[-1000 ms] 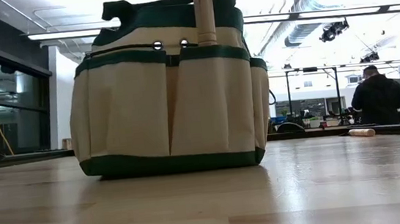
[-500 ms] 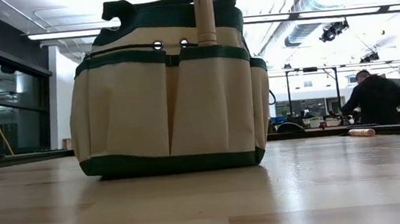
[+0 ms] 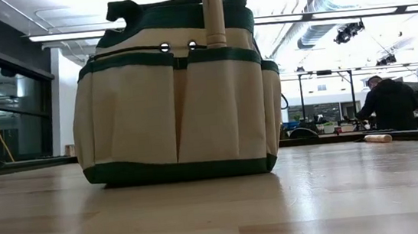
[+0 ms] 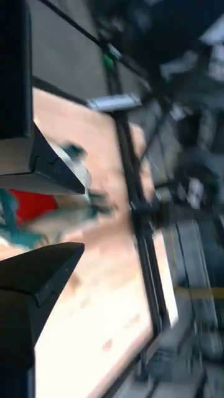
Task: Pick & Place Garden tools in Gardening bag
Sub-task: Put the light brown trowel into the white gardening bag
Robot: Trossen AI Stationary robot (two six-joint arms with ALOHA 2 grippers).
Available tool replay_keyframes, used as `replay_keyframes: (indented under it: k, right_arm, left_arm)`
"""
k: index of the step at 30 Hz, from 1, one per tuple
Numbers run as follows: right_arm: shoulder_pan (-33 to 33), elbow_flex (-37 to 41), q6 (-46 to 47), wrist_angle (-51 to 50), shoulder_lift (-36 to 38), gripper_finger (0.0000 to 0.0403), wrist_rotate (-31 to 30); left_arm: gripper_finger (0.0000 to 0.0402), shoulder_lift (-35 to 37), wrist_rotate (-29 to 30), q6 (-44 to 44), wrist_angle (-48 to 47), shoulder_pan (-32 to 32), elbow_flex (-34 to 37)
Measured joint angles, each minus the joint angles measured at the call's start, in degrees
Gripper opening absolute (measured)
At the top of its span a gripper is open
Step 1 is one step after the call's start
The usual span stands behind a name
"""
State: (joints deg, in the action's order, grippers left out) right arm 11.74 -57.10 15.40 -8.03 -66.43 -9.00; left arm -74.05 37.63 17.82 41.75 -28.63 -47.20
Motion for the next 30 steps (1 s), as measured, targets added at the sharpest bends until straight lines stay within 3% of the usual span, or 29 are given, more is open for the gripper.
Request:
replay_keyframes:
  k: [3,9,18,23,30]
  right_arm:
    - [-2.27,0.00,3.20,-1.28,2.03,0.0127,-4.69]
    - [-10.35,0.00,15.51,-8.52,3.34,0.0127,-11.34]
    - [-28.01,0.00,36.99,-29.70,3.16,0.0127,-11.93]
    - [-36.70,0.00,40.25,-36.25,3.14,0.0127,-11.95]
    - [-43.45,0.00,44.21,-45.95,3.14,0.0127,-12.09]
  left_arm:
    - [0.0170,2.70,-4.02,0.91,-5.90,3.72,0.00]
    - [0.0170,8.10,-19.54,2.21,-17.56,14.99,0.04]
    - [0.0170,12.19,-46.29,-0.88,-23.46,33.09,0.02]
    - [0.0170,12.18,-60.18,0.14,-24.40,42.14,0.02]
    - [0.0170,12.18,-73.03,0.25,-26.41,49.91,0.02]
